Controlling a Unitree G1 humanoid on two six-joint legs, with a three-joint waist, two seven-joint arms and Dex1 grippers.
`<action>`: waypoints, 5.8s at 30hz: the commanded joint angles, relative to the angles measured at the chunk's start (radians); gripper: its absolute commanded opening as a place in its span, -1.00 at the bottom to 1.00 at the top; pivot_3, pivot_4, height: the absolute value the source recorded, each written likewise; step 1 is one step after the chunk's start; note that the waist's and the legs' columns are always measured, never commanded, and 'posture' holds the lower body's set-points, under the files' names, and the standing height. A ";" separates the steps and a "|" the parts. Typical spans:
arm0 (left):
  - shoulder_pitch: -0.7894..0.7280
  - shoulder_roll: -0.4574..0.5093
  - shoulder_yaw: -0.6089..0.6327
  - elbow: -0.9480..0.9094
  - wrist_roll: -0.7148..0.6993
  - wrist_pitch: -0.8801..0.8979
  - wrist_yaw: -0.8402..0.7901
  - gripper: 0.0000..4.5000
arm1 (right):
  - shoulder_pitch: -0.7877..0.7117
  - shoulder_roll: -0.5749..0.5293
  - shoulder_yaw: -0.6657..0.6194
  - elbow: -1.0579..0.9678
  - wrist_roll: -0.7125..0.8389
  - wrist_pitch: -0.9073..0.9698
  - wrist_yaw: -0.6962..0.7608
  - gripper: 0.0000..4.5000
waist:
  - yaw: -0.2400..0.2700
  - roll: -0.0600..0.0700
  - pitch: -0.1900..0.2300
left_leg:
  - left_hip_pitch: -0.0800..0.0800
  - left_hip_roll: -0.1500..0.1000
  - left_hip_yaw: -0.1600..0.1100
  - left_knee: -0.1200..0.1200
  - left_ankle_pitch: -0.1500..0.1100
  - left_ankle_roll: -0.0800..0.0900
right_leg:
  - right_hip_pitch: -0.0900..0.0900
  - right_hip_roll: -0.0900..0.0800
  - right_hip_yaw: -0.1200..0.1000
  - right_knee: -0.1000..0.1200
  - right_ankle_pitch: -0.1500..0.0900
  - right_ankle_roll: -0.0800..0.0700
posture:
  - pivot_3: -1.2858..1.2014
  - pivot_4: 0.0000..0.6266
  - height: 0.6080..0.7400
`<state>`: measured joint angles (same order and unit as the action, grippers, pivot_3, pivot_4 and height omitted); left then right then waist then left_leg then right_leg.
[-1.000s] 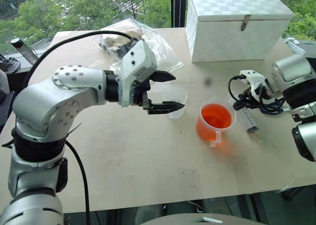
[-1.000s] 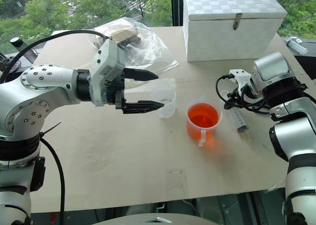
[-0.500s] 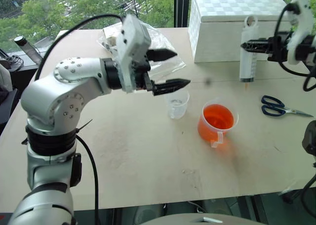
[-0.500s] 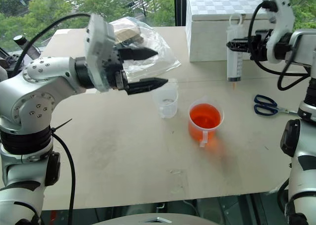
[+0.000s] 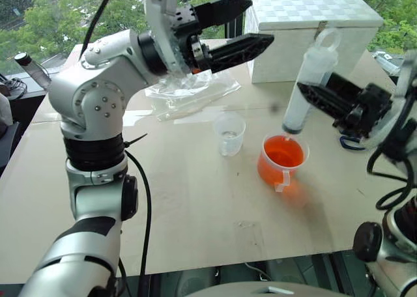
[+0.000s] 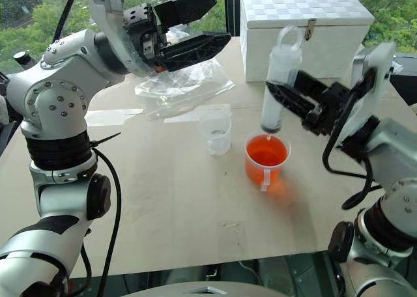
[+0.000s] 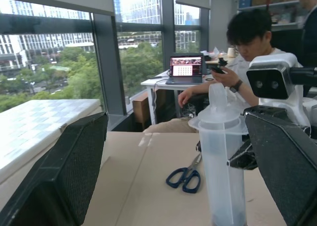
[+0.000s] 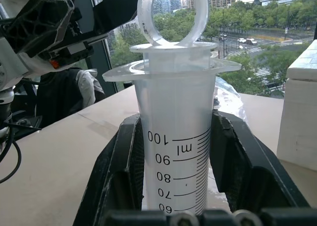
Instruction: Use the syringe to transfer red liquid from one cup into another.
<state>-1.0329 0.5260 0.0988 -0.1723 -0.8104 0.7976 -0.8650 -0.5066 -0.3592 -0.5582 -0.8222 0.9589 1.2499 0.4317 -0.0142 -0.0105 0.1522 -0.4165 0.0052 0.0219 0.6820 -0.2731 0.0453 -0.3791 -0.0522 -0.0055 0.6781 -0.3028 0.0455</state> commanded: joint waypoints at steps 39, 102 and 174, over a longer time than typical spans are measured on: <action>-0.019 -0.163 -0.261 0.049 0.157 0.009 -0.073 -0.65 | 0.289 -0.092 0.362 0.033 -0.275 -0.557 -0.051 -0.37 | 0.004 0.000 0.000 | 0.001 0.000 0.001 0.001 0.000 0.000 | 0.000 0.004 0.002 -0.001 0.000 0.000 | 0.03 -0.52 1.00; -0.115 -0.196 -0.171 0.032 0.144 0.020 0.044 -0.82 | 0.380 -0.099 0.439 0.087 -0.315 -0.644 -0.039 -0.37 | 0.004 0.000 0.000 | 0.001 0.000 0.001 0.001 0.000 0.000 | 0.000 0.004 0.002 -0.001 0.000 0.000 | 0.03 -0.52 1.00; -0.015 0.109 0.089 0.167 0.145 -0.153 -0.027 0.06 | -0.235 0.138 0.684 0.530 -0.402 -0.696 -0.044 -0.37 | -0.003 -0.002 0.001 | 0.000 -0.001 0.000 0.001 0.000 0.000 | -0.001 0.001 -0.003 0.001 0.000 0.000 | 0.03 -0.52 1.00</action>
<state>-1.0364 0.6314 0.1856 0.0303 -0.6452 0.6405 -0.8825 -0.7341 -0.2254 0.1395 -0.2485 0.5575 0.5635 0.3775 -0.0176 -0.0123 0.1529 -0.4167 0.0044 0.0218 0.6835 -0.2729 0.0450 -0.3803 -0.0509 -0.0087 0.6790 -0.3031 0.0459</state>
